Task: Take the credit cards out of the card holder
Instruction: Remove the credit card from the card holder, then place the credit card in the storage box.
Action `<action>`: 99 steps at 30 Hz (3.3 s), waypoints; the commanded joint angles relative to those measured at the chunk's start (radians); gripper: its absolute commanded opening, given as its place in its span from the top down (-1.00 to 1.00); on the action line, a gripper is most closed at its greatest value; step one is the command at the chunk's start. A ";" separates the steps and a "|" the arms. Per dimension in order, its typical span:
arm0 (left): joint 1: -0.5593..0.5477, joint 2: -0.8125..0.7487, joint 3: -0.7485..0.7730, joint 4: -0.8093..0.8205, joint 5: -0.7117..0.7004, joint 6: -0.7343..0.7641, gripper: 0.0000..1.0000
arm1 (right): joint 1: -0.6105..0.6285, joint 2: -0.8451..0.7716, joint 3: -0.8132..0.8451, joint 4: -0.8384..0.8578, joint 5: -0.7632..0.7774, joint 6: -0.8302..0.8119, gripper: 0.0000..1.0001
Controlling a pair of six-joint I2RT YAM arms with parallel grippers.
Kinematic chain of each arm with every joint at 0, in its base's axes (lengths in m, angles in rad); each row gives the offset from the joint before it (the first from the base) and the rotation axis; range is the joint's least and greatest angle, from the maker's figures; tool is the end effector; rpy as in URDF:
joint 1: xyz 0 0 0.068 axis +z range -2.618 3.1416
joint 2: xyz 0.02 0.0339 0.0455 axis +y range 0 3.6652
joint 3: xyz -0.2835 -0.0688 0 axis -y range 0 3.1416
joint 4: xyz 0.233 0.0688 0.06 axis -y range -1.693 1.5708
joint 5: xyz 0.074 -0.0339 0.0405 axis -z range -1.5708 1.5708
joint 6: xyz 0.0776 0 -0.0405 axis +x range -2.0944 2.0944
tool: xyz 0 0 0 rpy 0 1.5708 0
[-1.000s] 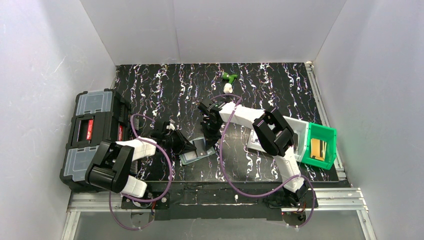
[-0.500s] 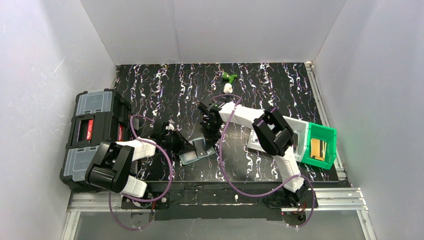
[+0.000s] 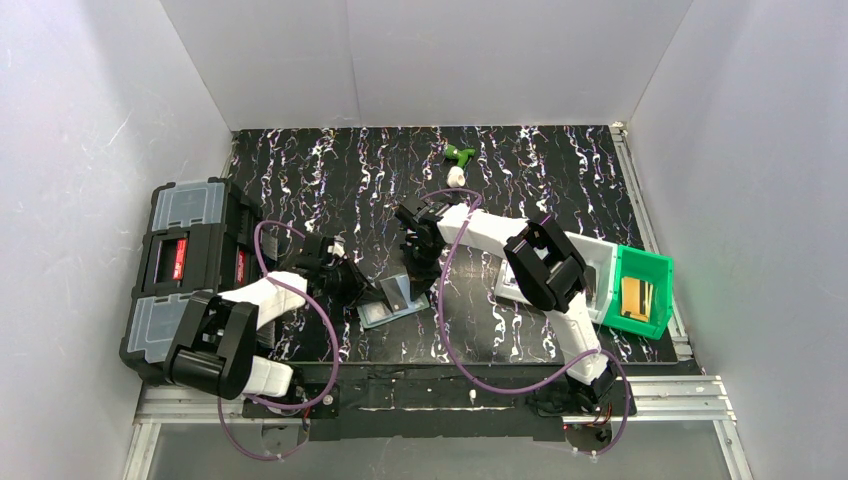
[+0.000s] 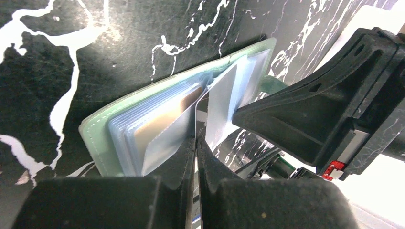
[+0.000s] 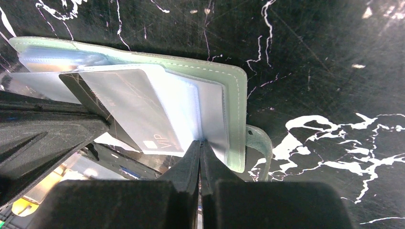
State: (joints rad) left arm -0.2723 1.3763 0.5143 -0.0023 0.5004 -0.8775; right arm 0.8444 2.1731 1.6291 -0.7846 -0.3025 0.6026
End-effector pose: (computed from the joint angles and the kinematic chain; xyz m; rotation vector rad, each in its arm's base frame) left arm 0.2353 -0.1043 0.1458 -0.5419 2.5592 -1.0807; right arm 0.2793 0.3492 0.1341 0.4260 -3.0352 -0.5969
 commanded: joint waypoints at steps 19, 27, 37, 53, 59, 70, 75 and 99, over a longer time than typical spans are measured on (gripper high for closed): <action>0.026 0.047 0.112 -0.143 -0.004 0.019 1.00 | 0.008 0.066 0.000 -0.002 0.051 -0.016 0.97; -0.040 0.126 0.173 -0.140 -0.037 -0.012 1.00 | 0.007 0.066 0.003 0.000 0.050 -0.021 0.97; -0.090 0.180 0.258 -0.210 -0.082 -0.044 1.00 | 0.008 0.067 0.003 0.001 0.049 -0.025 0.97; -0.071 0.083 0.340 -0.506 -0.174 0.083 1.00 | 0.009 0.062 -0.011 0.016 0.048 -0.020 0.97; -0.032 0.009 0.310 -0.542 -0.194 0.126 1.00 | 0.007 0.052 -0.022 0.026 0.046 -0.019 0.97; -0.001 -0.116 0.322 -0.620 -0.229 0.173 1.00 | 0.004 -0.047 -0.013 0.061 0.019 -0.011 0.90; 0.000 -0.153 0.347 -0.642 -0.238 0.177 1.00 | 0.002 -0.137 0.047 0.040 0.028 -0.010 0.53; 0.040 -0.205 0.312 0.132 0.235 -0.347 1.00 | -0.262 -0.637 -0.476 0.894 -0.453 0.423 -0.70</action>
State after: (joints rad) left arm -0.2375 1.1447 0.8553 -0.1557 0.6028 -1.0488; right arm 0.5966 1.5967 1.1956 -0.1357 -0.6357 0.9037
